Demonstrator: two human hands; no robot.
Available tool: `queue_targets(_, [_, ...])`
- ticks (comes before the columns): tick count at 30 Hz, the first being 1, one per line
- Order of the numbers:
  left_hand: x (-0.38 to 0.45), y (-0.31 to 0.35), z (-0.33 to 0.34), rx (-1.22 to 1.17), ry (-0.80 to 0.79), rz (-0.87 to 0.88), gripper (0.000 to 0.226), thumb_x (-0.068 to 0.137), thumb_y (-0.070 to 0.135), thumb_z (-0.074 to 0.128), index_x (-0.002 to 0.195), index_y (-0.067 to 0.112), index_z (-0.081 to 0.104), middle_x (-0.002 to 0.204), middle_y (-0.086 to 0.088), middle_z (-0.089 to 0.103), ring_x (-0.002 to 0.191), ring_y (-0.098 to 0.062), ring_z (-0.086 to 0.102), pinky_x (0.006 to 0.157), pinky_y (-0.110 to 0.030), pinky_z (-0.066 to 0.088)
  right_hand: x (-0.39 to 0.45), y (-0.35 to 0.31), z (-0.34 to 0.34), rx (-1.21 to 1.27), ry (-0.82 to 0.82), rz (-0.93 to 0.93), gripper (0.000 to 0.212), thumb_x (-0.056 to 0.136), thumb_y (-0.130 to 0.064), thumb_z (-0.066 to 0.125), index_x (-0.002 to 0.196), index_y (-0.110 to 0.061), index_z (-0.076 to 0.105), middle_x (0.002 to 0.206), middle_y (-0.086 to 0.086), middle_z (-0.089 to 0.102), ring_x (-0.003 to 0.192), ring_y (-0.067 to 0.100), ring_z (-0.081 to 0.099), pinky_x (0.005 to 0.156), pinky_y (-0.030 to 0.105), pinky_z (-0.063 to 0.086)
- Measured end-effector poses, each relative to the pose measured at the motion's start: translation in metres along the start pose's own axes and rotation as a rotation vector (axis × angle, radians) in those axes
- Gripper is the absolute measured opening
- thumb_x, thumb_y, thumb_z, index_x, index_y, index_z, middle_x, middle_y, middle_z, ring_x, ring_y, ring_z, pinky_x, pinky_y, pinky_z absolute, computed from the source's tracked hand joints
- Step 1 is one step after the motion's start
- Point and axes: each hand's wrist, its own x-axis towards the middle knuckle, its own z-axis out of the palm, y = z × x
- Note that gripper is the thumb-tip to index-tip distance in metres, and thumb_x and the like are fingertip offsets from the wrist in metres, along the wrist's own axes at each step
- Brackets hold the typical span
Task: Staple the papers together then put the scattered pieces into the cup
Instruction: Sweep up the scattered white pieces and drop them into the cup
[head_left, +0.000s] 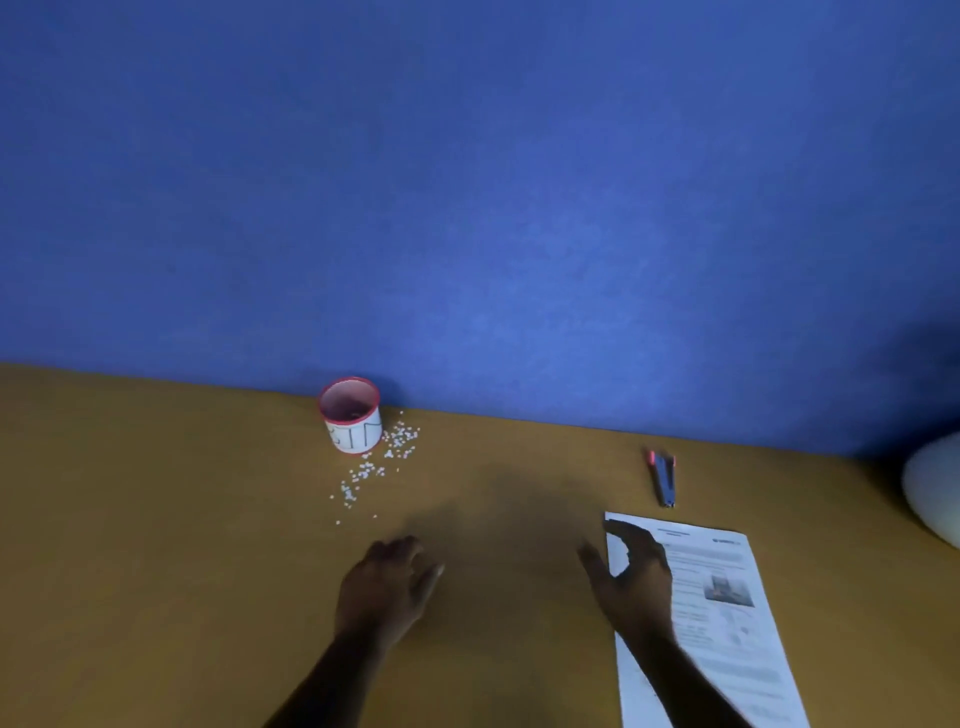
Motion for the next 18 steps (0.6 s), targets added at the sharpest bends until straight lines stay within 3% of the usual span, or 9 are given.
queue_targets(2, [0.002,-0.026,-0.007,0.071,0.032,0.029,0.046,0.079,0.062,0.05,0.097,0.024,0.069,0.085,0.001,0.071,0.078,-0.026,0.069,0.061,-0.035,0.056,-0.004,-0.013,0.017,-0.041,-0.088,-0.12,0.067,0.077,-0.059,0.064,0.12,-0.008,0.065,0.122,0.012,0.068,0.114,0.032,0.061,0.097,0.035,0.042])
queue_targets(5, [0.006,-0.061,-0.022,0.13,0.045,-0.066,0.066,0.078,0.071,0.048,0.114,0.019,0.067,0.105,-0.002,0.071,0.098,-0.03,0.064,0.077,-0.042,0.054,-0.005,-0.032,0.045,-0.107,-0.225,-0.253,0.092,0.081,-0.078,0.046,0.139,-0.008,0.05,0.144,0.012,0.053,0.131,0.028,0.05,0.106,0.036,0.039])
queue_targets(10, [0.012,-0.103,-0.036,0.158,0.009,-0.177,0.1,0.067,0.087,0.047,0.129,0.009,0.058,0.127,-0.008,0.064,0.121,-0.033,0.056,0.098,-0.051,0.047,0.009,-0.065,0.085,-0.167,-0.437,-0.452,0.113,0.076,-0.087,0.04,0.157,-0.014,0.011,0.164,-0.002,0.004,0.151,0.012,0.006,0.119,0.026,0.013])
queue_targets(14, [0.016,-0.13,-0.034,0.186,-0.056,-0.211,0.12,0.063,0.098,0.037,0.141,0.007,0.05,0.145,-0.013,0.054,0.136,-0.035,0.045,0.111,-0.059,0.035,0.03,-0.087,0.111,-0.196,-0.508,-0.595,0.111,0.081,-0.08,0.05,0.155,-0.003,0.017,0.165,0.009,0.011,0.153,0.021,0.01,0.122,0.041,0.02])
queue_targets(18, [0.029,-0.146,-0.031,0.172,-0.099,-0.197,0.131,0.061,0.103,0.029,0.152,0.009,0.036,0.159,-0.012,0.037,0.145,-0.034,0.033,0.117,-0.06,0.024,0.053,-0.113,0.135,-0.258,-0.592,-0.681,0.11,0.083,-0.08,0.047,0.152,0.003,0.023,0.163,0.016,0.016,0.151,0.029,0.015,0.119,0.051,0.027])
